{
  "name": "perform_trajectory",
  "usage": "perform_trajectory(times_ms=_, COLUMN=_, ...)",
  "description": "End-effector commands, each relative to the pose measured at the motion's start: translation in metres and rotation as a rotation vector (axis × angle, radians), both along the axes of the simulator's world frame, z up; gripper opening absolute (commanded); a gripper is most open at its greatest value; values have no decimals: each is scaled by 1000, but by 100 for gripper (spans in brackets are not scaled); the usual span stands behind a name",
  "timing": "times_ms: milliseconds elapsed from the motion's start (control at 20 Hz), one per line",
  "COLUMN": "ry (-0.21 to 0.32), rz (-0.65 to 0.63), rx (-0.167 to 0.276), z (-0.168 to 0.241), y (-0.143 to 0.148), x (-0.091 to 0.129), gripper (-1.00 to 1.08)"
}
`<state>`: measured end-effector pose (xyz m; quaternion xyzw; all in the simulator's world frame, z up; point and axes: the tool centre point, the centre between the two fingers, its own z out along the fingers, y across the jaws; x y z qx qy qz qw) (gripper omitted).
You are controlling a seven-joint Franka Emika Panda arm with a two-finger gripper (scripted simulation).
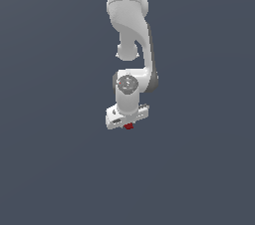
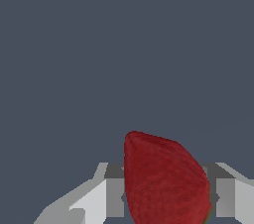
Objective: Pick up the object and move it to a goal position.
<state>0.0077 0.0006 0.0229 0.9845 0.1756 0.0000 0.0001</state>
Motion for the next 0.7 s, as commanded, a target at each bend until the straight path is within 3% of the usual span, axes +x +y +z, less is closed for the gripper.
perform_trajectory(times_ms=0, ry=0, rz=0, rx=0, z=0, y=0, x=0, gripper=-100)
perform_trajectory(times_ms=650, ry=0, rz=0, rx=0, z=18, y=14, x=-6, gripper=-100)
